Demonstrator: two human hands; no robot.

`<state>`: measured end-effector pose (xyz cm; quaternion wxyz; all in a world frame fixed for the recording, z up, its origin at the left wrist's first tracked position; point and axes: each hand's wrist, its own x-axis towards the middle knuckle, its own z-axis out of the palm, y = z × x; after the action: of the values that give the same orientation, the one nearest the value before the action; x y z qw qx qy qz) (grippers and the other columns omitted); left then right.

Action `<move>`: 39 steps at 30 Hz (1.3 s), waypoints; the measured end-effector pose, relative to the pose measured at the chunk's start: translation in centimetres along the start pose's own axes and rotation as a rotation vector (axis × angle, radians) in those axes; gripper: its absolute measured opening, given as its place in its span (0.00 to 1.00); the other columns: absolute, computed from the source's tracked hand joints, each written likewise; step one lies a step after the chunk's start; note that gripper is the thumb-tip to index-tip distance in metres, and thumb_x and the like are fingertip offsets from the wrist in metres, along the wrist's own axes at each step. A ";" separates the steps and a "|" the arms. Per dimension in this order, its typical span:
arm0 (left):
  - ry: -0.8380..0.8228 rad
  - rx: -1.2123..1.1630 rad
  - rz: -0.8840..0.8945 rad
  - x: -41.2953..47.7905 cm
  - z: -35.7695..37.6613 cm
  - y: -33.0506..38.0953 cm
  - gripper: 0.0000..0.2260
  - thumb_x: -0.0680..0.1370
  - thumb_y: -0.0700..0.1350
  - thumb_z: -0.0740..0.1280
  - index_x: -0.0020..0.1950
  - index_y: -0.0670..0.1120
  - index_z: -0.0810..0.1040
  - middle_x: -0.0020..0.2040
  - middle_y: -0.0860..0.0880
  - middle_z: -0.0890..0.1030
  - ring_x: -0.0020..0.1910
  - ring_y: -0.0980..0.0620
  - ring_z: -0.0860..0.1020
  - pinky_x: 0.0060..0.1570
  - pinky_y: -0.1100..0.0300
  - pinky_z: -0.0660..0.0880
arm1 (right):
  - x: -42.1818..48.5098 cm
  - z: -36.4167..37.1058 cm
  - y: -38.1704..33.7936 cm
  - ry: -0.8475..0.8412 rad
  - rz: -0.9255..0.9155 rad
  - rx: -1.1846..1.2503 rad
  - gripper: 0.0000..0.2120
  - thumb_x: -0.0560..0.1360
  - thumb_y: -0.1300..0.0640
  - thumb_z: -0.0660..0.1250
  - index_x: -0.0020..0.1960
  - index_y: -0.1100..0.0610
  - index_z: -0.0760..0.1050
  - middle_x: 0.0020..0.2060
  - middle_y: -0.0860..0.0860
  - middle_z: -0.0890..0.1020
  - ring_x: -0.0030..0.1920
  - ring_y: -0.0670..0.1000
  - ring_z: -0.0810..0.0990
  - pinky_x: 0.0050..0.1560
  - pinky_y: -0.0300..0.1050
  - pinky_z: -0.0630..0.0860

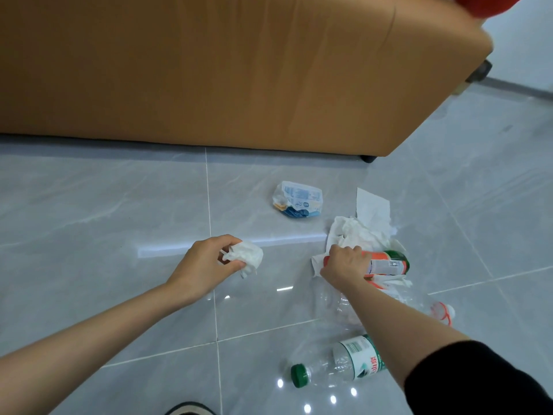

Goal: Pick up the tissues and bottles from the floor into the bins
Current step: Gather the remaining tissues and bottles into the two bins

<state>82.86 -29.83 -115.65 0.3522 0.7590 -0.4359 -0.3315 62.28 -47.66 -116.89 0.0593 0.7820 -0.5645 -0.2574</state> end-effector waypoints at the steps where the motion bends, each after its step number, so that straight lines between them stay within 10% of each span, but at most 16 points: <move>1: 0.001 -0.004 0.001 0.0 0.1 0.1 0.13 0.73 0.47 0.72 0.57 0.52 0.79 0.45 0.55 0.79 0.43 0.57 0.78 0.42 0.69 0.71 | 0.0 0.0 -0.1 0.002 -0.015 -0.038 0.14 0.75 0.53 0.61 0.59 0.52 0.73 0.53 0.51 0.79 0.57 0.54 0.75 0.55 0.48 0.66; 19: 0.068 -0.062 -0.049 -2.2 -3.5 -1.1 0.09 0.73 0.45 0.72 0.51 0.54 0.79 0.42 0.57 0.79 0.40 0.58 0.78 0.41 0.68 0.71 | -1.8 -2.0 -5.4 0.356 -0.445 0.106 0.15 0.72 0.52 0.63 0.57 0.56 0.73 0.55 0.53 0.75 0.55 0.55 0.69 0.53 0.48 0.66; 32: 0.310 -0.051 -0.241 -7.8 -10.7 -8.1 0.11 0.72 0.43 0.73 0.50 0.54 0.78 0.42 0.56 0.80 0.40 0.61 0.78 0.37 0.74 0.68 | -9.1 -6.4 -20.2 0.283 -0.921 0.039 0.13 0.70 0.50 0.65 0.47 0.59 0.69 0.47 0.55 0.80 0.52 0.56 0.69 0.49 0.47 0.58; 39: 0.393 -0.062 -0.294 -9.8 -13.0 -10.6 0.09 0.72 0.42 0.73 0.50 0.51 0.79 0.41 0.57 0.80 0.40 0.63 0.77 0.37 0.74 0.68 | -10.4 -6.7 -25.9 0.109 -0.805 0.212 0.17 0.70 0.46 0.63 0.49 0.58 0.72 0.46 0.54 0.80 0.55 0.56 0.69 0.55 0.49 0.64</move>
<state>93.96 -13.89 -115.56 0.4013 0.8530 -0.2335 -0.2383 85.13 -30.21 -117.59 -0.0968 0.9544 -0.2333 -0.1589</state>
